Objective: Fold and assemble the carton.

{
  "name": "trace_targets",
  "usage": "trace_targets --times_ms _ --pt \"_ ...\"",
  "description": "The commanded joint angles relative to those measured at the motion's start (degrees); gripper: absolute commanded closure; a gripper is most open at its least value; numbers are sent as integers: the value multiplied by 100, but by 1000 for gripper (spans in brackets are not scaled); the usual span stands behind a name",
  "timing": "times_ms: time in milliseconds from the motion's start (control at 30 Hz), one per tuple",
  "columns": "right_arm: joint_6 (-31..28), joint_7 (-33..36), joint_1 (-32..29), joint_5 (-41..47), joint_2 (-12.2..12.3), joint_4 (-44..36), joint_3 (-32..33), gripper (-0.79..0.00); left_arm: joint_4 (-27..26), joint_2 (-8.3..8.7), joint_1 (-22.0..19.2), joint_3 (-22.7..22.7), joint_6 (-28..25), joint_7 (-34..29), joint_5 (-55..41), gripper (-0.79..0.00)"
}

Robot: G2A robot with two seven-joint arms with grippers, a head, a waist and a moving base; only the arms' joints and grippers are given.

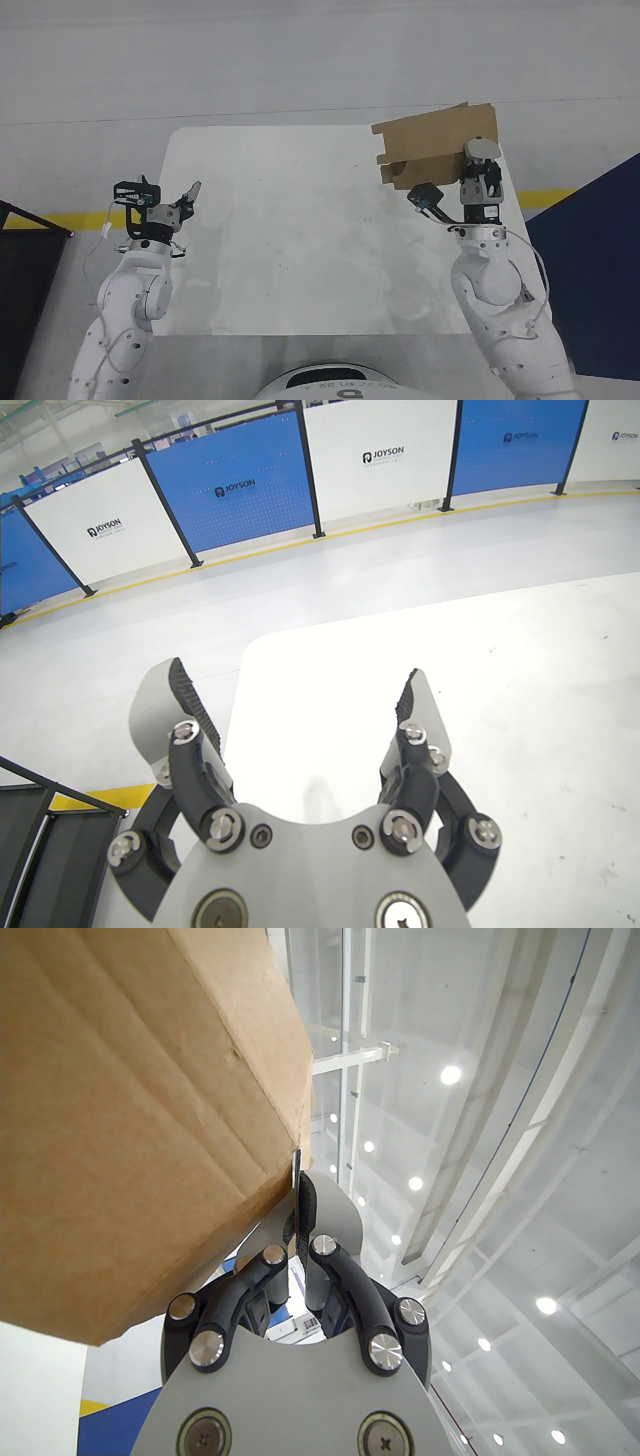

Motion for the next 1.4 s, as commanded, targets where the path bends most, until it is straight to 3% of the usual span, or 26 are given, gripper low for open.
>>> trace_targets --times_ms 0,100,167,300,400,467,533,600,900,1133,1367 --pt "-1 0 0 1 0 0 0 0 0 0 0 0 0 0 0 -785" --pt "-1 0 0 1 0 0 0 0 0 0 0 0 0 0 0 -785" --pt "-371 -95 115 300 -11 111 3 0 0 0 0 0 0 0 0 -785" --pt "-1273 -919 528 2438 -43 271 83 0 0 0 0 0 0 0 0 -785" --pt "-2232 -1367 831 3678 -39 490 262 0 0 0 0 0 0 0 0 -785" --pt "-3191 -1425 1051 4605 -42 689 313 0 0 0 0 0 0 0 0 -785" --pt "-4407 -1346 1302 5586 -29 868 404 0 0 0 0 0 0 0 0 -785" --pt "-5212 -1295 1476 6075 -3 998 484 0 0 0 0 0 0 0 0 -785" --pt "-8177 -622 2012 9339 60 1752 546 0 0 0 0 0 0 0 0 -785" --pt "-8177 473 2187 11686 308 1785 -55 0 0 0 0 0 0 0 0 -785" --pt "-8177 526 2196 11774 323 1788 -64 0 0 0 0 0 0 0 0 -785"
